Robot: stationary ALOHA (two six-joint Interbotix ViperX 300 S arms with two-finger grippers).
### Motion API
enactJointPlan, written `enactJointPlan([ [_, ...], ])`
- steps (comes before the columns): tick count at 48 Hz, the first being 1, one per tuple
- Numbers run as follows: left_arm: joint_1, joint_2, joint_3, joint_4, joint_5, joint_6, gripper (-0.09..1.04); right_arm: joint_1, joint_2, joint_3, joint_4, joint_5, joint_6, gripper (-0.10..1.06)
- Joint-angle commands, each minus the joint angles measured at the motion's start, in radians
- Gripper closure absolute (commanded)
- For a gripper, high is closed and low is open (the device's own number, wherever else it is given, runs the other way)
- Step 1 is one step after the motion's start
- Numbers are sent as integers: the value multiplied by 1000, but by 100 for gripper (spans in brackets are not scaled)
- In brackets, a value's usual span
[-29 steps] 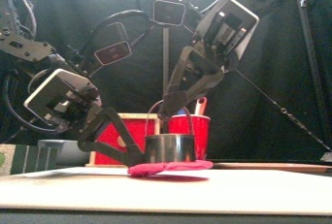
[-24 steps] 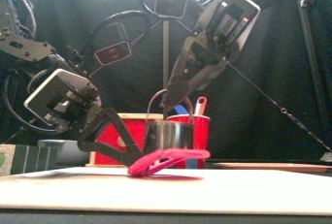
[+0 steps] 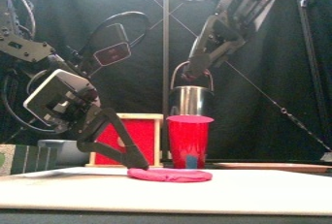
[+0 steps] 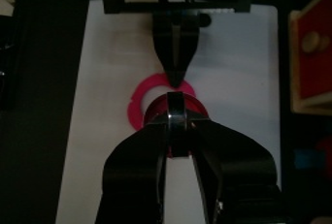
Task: Get the cutter from the drawer then cut the dough then place the extra dough in the bowl
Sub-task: Place the extra dough in the bowl
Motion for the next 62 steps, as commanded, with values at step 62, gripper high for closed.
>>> enactJointPlan([
  [62, 100, -193, 43, 12, 23, 75, 51, -44, -133, 225, 115, -92, 34, 0],
])
